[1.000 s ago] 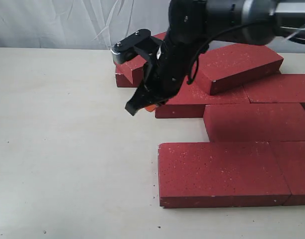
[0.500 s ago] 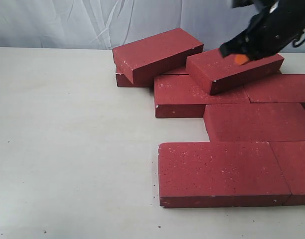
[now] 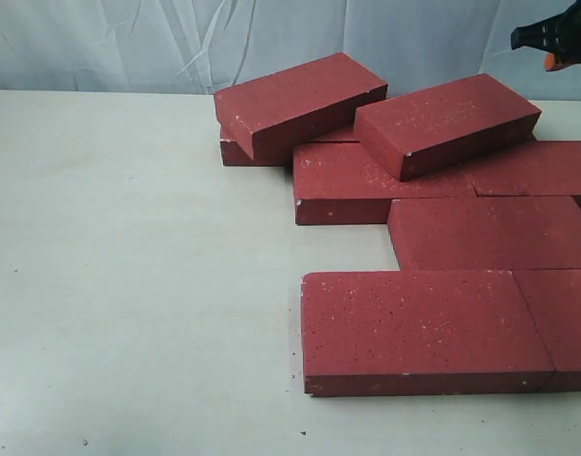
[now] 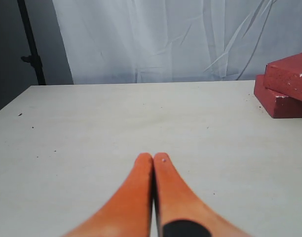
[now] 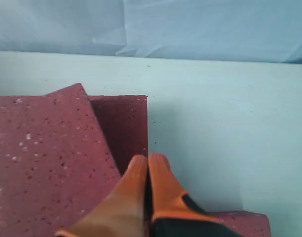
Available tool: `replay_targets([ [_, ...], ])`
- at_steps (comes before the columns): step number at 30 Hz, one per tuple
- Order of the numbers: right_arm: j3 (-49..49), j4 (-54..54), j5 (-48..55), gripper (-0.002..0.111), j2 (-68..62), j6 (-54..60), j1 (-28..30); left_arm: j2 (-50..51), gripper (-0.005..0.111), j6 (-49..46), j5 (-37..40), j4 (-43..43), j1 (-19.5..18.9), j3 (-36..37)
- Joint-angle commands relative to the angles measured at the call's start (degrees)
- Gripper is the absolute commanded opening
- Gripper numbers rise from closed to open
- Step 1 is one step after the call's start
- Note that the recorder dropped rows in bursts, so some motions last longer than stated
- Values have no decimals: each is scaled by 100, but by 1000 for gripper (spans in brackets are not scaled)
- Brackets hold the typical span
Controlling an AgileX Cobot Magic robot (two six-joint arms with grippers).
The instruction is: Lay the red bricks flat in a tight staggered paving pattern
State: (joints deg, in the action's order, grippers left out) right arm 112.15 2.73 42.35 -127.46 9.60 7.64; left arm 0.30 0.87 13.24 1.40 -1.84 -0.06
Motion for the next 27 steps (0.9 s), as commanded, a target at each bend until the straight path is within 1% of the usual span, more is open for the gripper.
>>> replay_targets([
  [1, 259, -2, -86, -1, -378, -61, 69, -30, 0, 10, -38, 290, 22, 6],
  [4, 323, 17, -498, -1, -483, -61, 96, -30, 0, 10, -38, 316, 22, 6],
  [12, 810, 97, -472, -1, -913, -61, 96, -30, 0, 10, -38, 316, 22, 6],
  [16, 894, 97, -380, -1, -1052, -61, 96, -30, 0, 10, -38, 316, 22, 6],
  [21, 894, 319, 27, -1, -1132, 390, 96, -30, 0, 10, -194, 920, 22, 6],
  [25, 894, 332, 433, -1, -1095, 443, 96, -30, 0, 57, -193, 887, 22, 6],
  [27, 894, 388, 716, -1, -1057, 738, 96, -30, 0, 57, -212, 708, 22, 6],
])
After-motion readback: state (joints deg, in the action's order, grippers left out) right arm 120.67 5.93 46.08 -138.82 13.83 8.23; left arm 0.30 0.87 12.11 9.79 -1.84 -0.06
